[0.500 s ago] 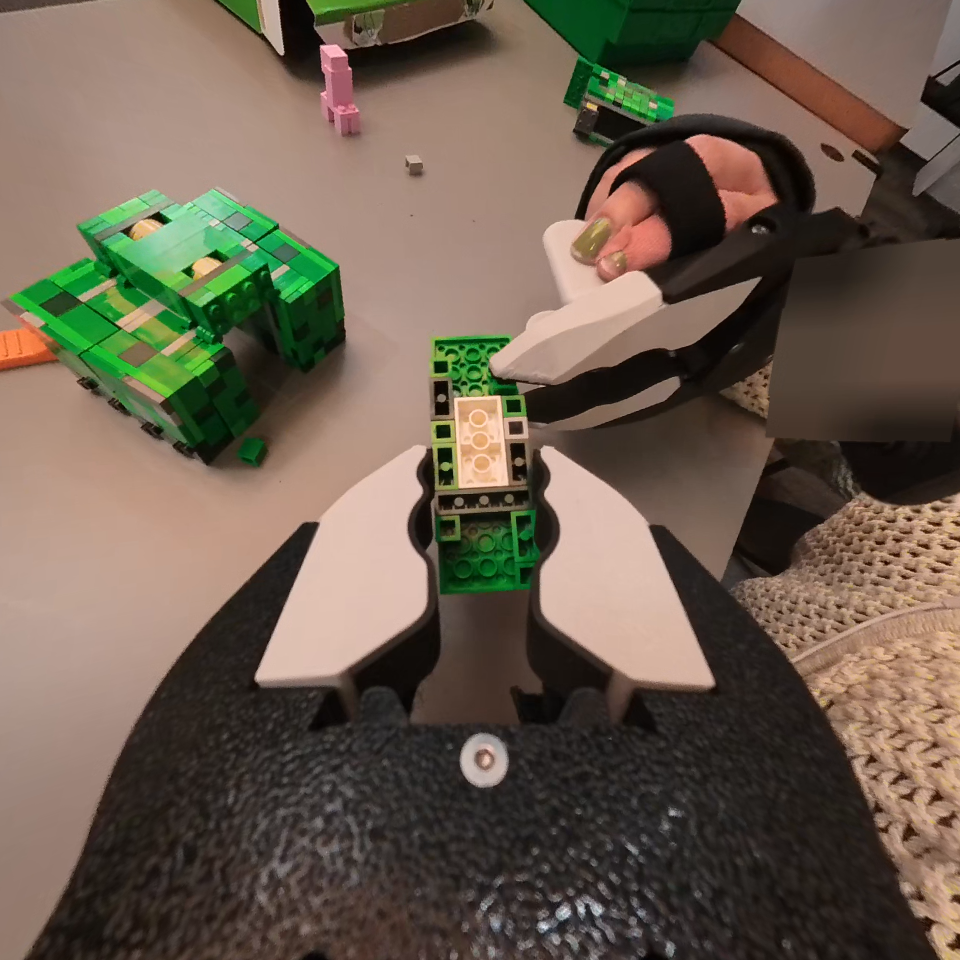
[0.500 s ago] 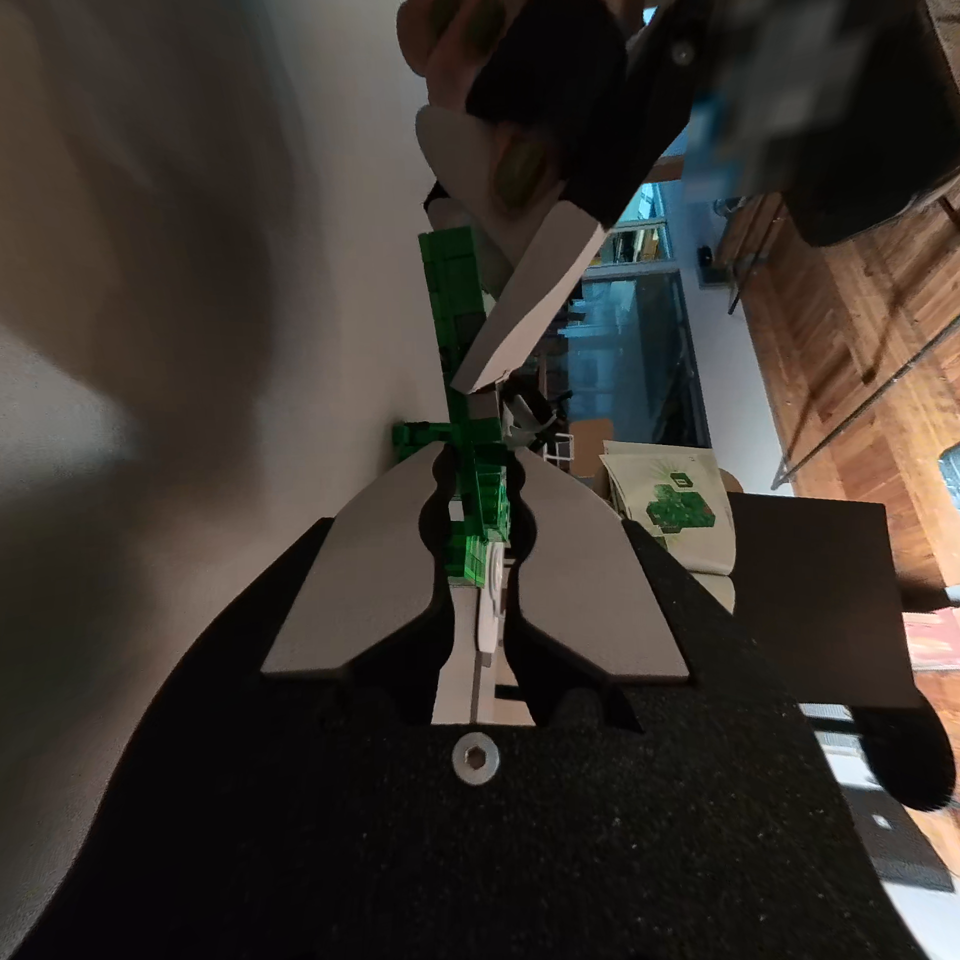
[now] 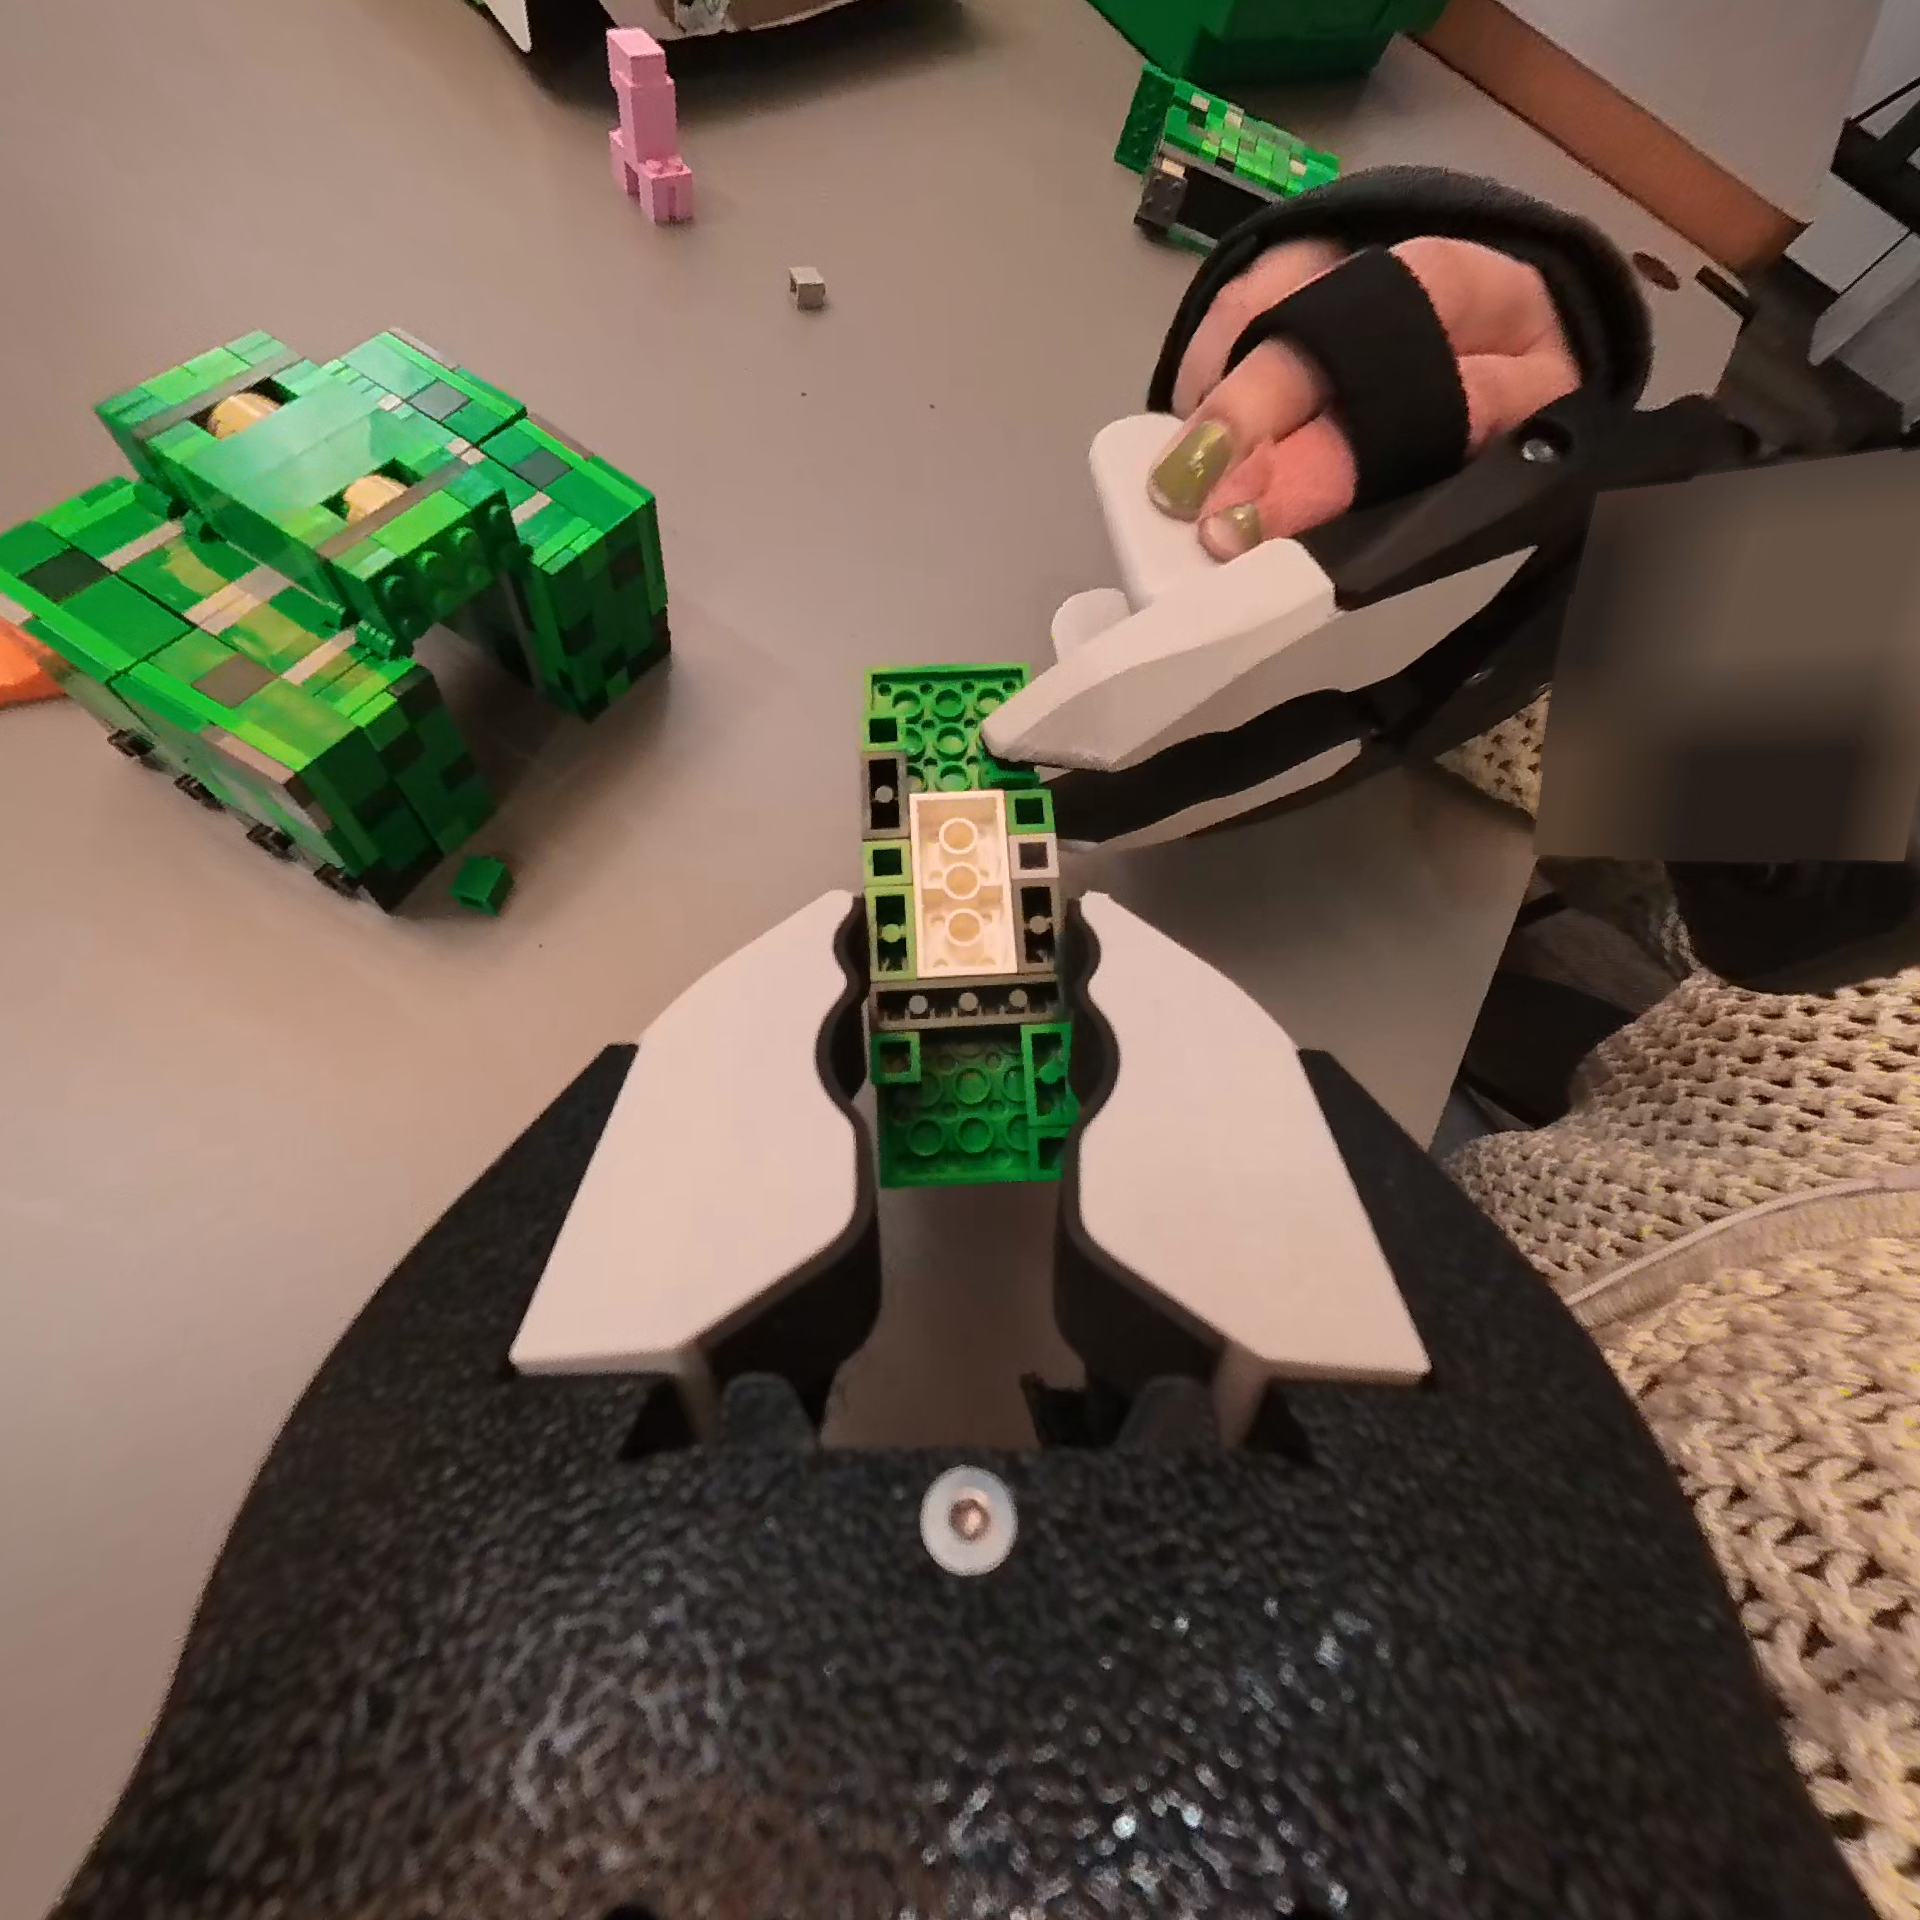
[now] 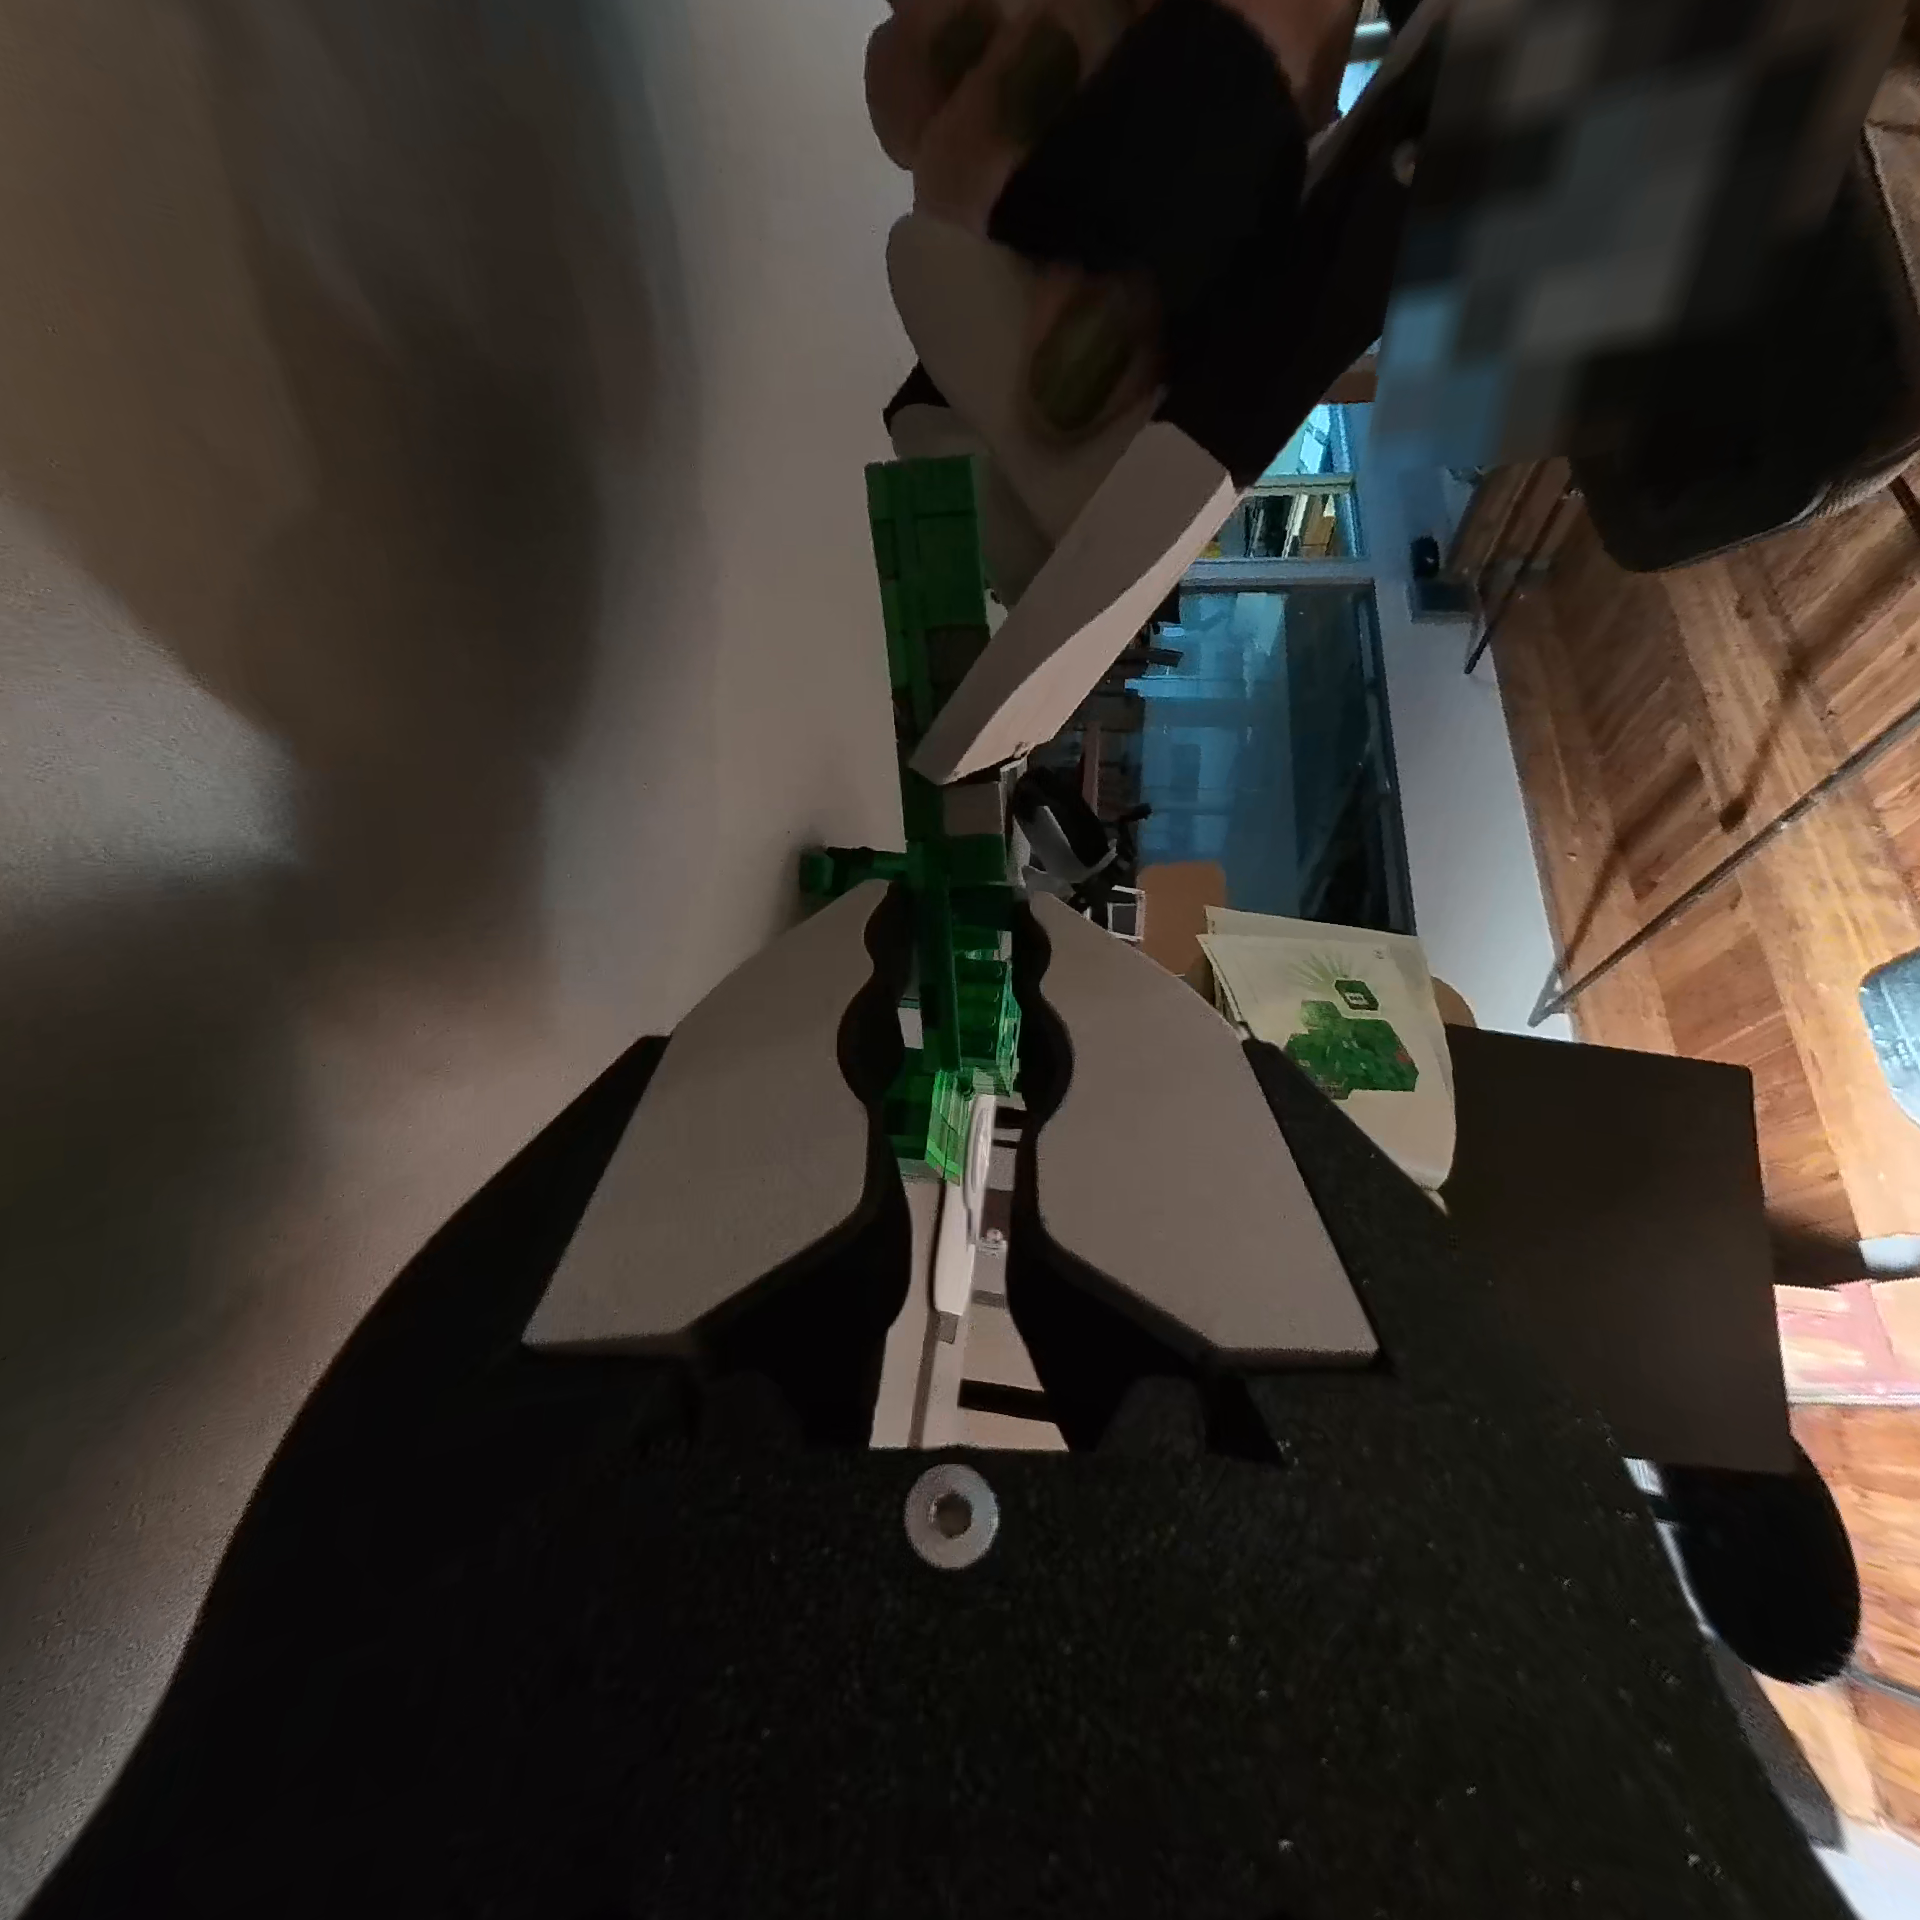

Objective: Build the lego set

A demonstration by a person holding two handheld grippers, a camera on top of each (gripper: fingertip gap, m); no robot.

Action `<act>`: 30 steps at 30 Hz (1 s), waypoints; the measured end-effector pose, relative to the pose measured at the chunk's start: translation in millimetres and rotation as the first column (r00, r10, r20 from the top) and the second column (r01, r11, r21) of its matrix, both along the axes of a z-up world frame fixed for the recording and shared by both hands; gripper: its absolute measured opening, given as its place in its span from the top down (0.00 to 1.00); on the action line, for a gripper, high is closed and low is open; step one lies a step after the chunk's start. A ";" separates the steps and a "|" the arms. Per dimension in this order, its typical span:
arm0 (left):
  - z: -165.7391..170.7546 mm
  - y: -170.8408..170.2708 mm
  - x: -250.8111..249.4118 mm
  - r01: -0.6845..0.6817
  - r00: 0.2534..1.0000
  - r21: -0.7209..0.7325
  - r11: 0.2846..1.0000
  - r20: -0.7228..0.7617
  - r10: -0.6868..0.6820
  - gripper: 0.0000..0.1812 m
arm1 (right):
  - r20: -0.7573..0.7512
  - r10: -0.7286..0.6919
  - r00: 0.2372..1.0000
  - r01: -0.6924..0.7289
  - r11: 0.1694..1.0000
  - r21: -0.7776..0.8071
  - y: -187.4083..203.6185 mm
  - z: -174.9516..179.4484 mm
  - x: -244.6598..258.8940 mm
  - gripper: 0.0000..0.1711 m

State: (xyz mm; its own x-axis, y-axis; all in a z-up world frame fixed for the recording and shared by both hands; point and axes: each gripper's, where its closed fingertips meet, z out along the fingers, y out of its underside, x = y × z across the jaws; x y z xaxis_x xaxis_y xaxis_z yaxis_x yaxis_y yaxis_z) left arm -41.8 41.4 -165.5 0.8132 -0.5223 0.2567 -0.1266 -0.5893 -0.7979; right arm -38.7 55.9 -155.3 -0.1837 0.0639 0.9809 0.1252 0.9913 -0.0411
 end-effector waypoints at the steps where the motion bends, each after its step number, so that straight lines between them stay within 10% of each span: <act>1: 0.3 0.5 0.3 0.001 1.000 0.008 1.000 0.001 -0.001 0.80 | 0.005 -0.004 1.000 0.004 1.000 -0.010 0.4 -0.1 0.1 0.90; 13: 9.9 8.2 -2.2 0.081 0.931 0.318 0.945 -0.362 0.042 0.69 | 0.054 -0.075 0.996 0.084 0.979 -0.184 18.4 -3.5 0.6 0.90; 19: -0.6 19.1 -9.7 0.189 0.711 0.430 0.883 -0.681 0.179 0.68 | 0.076 -0.138 0.988 0.151 0.967 -0.207 27.3 -7.4 -1.4 0.90; 22: -0.8 25.7 -16.2 0.238 0.593 0.474 0.848 -0.762 0.260 0.74 | 0.089 -0.132 0.987 0.148 0.965 -0.218 25.4 -9.8 -1.7 0.90; 30: -0.8 28.0 -14.4 0.307 0.556 0.523 0.795 -0.776 0.296 0.91 | 0.067 -0.078 0.995 0.094 0.955 -0.281 20.9 -0.3 3.3 0.90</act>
State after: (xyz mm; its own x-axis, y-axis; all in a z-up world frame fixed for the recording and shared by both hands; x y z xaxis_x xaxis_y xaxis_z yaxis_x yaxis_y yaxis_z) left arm -56.2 69.4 -166.2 0.4903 -0.3100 -0.8145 -0.8675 -0.0838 -0.4903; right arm -35.4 76.8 -155.6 -0.2181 0.3560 0.9087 0.2191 0.9252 -0.3099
